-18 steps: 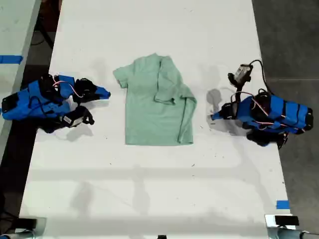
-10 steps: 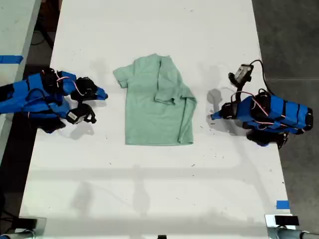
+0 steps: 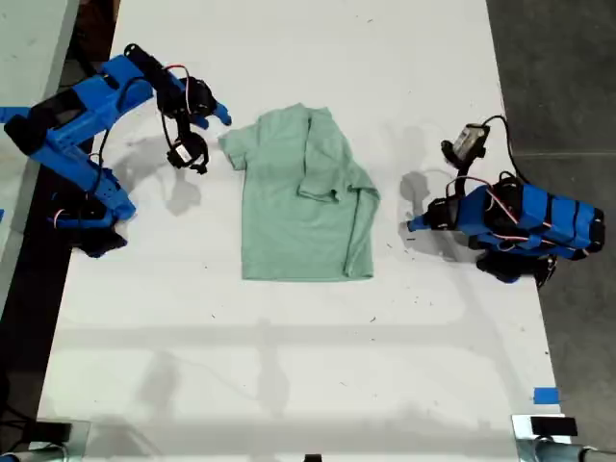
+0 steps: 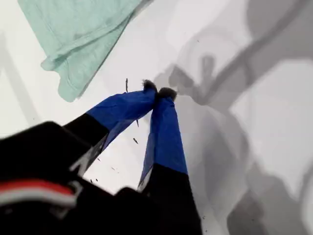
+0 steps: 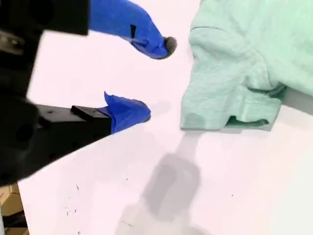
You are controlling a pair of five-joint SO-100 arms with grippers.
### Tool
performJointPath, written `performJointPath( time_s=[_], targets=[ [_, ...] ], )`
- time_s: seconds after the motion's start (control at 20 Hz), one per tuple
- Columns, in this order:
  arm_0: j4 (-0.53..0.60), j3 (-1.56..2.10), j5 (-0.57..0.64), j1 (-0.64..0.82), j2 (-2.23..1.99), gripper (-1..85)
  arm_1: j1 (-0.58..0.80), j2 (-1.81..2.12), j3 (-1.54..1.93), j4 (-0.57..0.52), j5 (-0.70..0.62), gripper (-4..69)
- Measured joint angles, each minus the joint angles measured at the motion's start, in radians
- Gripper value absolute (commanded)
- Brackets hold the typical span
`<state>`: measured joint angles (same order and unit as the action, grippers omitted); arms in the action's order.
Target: Fold t shirt
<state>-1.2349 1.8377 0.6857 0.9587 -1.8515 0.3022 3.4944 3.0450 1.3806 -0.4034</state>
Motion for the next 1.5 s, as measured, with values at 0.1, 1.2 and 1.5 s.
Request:
performJointPath(
  time_s=[0.1,1.2,1.5],
  targets=[
    [0.005,-0.149,0.011,-0.002,0.224,17.6,0.0,0.0,0.0,0.0,0.0,1.5],
    [-0.16,-0.417,-0.127,-0.052,0.801,-0.3,0.0,0.0,0.0,0.0,0.0,1.5],
    [-0.236,-0.456,-0.15,-0.057,0.795,-0.3,0.0,0.0,0.0,0.0,0.0,1.5]
  ],
)
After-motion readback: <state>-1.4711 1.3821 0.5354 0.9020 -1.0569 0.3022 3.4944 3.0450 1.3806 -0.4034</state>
